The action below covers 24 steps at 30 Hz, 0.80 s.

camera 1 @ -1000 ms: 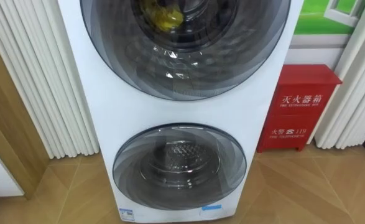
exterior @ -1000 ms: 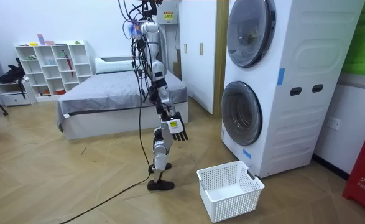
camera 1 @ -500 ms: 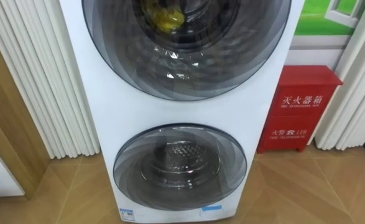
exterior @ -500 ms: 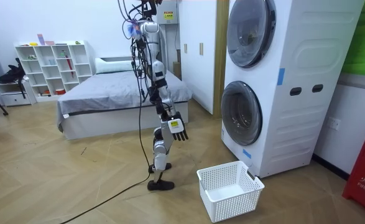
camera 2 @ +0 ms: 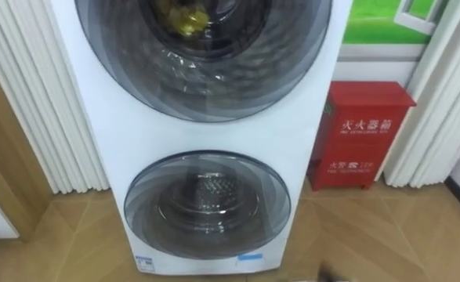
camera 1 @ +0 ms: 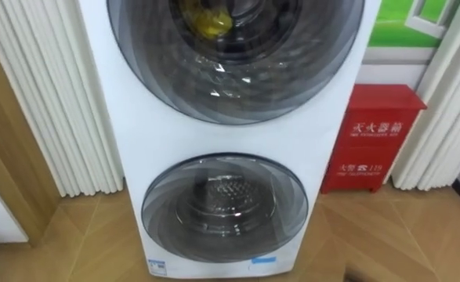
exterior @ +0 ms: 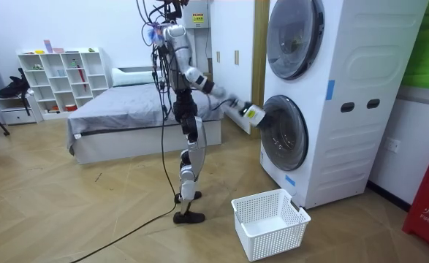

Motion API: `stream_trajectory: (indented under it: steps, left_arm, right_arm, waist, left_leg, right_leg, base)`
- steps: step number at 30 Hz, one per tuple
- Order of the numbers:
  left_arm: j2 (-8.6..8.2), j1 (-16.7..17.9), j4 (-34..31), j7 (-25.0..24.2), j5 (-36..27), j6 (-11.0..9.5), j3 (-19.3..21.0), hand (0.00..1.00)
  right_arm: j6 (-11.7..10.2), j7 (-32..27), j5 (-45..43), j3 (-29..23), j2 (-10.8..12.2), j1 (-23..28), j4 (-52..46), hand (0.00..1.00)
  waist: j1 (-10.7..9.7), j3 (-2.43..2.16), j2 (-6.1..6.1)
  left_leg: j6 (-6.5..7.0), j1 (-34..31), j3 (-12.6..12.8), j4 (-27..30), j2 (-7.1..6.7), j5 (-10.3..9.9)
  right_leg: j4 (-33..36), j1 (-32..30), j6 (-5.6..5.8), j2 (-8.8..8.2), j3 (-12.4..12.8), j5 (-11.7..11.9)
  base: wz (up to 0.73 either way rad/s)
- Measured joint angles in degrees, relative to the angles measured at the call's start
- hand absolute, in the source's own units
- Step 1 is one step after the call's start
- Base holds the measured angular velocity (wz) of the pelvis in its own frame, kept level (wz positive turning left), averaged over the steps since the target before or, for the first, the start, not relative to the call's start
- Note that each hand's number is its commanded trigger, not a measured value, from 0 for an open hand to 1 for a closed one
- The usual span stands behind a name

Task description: Pick clothes from washing machine

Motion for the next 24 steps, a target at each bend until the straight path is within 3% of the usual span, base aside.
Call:
stream_trajectory:
  steps: [1,9,15,19,24]
  left_arm:
    - [0.30,-0.01,0.00,0.03,0.03,0.07,-0.41,0.00]
    - [0.83,-0.13,-0.77,-0.07,0.55,1.78,-0.93,0.00]
    - [1.19,0.43,-0.88,-0.52,0.63,4.44,-0.57,0.00]
    - [1.48,0.88,-1.04,-0.39,0.64,5.24,0.33,0.00]
    - [2.11,0.44,-1.54,-0.41,0.65,5.18,0.29,0.00]
  right_arm:
    - [-0.06,-0.88,-0.98,-0.07,-0.05,-1.49,-2.26,0.00]
    - [0.08,-5.74,-3.32,0.19,-0.44,-10.52,-10.60,0.00]
    - [1.59,-8.11,-1.31,0.51,-4.70,-16.51,-14.09,0.00]
    - [2.75,-9.96,1.27,0.46,-7.23,-17.46,-15.60,0.00]
    - [4.21,-12.34,1.18,0.49,-8.80,-21.05,-16.14,0.00]
  waist:
    - [0.00,-0.23,-0.40]
    - [1.38,-0.19,-0.43]
    - [2.14,-0.50,-0.96]
    - [2.94,-1.01,-2.46]
    - [2.98,-0.60,-3.43]
  left_leg:
    - [0.00,0.05,-0.25,0.01,-0.02,0.00]
    - [0.01,-0.26,-0.84,0.04,-0.11,0.01]
    - [-0.01,-1.02,-1.33,0.01,-0.05,0.02]
    - [-0.03,-0.96,-1.46,-0.07,0.00,0.03]
    - [-0.03,-1.24,-1.43,-0.02,-0.06,0.03]
  right_leg:
    - [0.00,-0.01,0.00,0.01,-0.07,0.00]
    - [-0.07,-0.48,0.01,-0.10,-0.12,-0.01]
    - [-0.10,-1.08,0.01,-0.06,-0.98,-0.01]
    - [-0.05,-0.86,0.02,0.02,-1.02,-0.01]
    - [-0.03,-1.11,0.01,-0.02,-0.94,-0.01]
  base:
    - [0.11]
    - [0.04]
    - [0.02]
    - [0.00]
    - [-0.01]
